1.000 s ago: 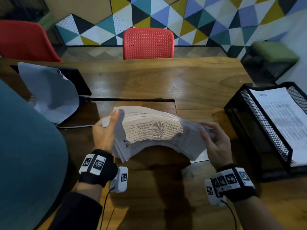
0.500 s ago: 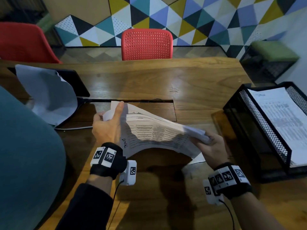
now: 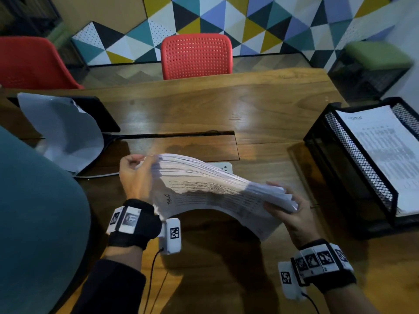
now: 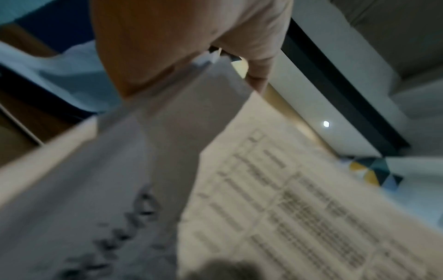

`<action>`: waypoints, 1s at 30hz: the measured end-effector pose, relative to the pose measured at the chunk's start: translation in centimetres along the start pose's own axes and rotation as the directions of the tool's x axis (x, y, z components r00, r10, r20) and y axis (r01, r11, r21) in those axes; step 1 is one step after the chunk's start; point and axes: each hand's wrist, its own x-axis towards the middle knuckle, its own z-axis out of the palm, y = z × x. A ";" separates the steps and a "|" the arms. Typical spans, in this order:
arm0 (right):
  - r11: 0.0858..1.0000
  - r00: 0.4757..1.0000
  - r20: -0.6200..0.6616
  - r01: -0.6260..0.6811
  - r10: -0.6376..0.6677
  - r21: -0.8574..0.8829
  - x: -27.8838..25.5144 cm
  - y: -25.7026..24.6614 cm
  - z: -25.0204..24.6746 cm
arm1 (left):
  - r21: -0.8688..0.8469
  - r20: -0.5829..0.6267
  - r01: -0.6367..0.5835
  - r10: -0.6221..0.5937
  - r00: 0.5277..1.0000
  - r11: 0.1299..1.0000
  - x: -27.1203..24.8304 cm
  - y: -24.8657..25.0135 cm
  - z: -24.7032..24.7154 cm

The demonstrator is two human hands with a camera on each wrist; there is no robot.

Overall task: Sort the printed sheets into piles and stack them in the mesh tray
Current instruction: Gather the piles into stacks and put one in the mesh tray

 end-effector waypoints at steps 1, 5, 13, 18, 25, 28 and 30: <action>1.000 1.000 0.014 -0.025 0.025 0.002 0.2 0.2 -0.1 | 0.012 0.068 0.035 -0.035 0.997 0.999 0.3 -0.4 -0.3; 0.997 0.995 -0.070 -0.070 0.068 -0.027 1.4 0.3 1.1 | 0.040 0.185 0.162 -0.167 0.968 0.986 0.0 -1.0 -0.7; 0.993 0.977 -0.183 0.106 -0.113 -0.046 2.5 -1.2 2.2 | -0.144 0.025 0.002 0.001 1.000 0.990 -2.0 -0.1 -1.1; 0.991 0.981 -0.155 0.107 -0.118 -0.080 2.5 -1.3 2.0 | -0.070 0.021 0.014 -0.013 1.000 0.997 -1.4 -0.4 -0.9; 0.954 0.961 -0.097 0.237 -0.257 -0.183 3.1 -1.8 2.5 | -0.057 0.110 0.032 -0.026 0.994 0.998 -1.4 -1.2 -0.5; 0.994 0.981 -0.165 0.090 -0.099 -0.064 3.3 -0.4 2.2 | 0.003 0.211 -0.005 0.004 0.977 1.000 -1.9 -2.2 -0.3; 0.998 0.984 -0.178 0.000 0.013 0.069 3.5 0.2 2.7 | 0.013 0.256 0.001 -0.004 0.967 1.000 -2.1 -2.4 0.3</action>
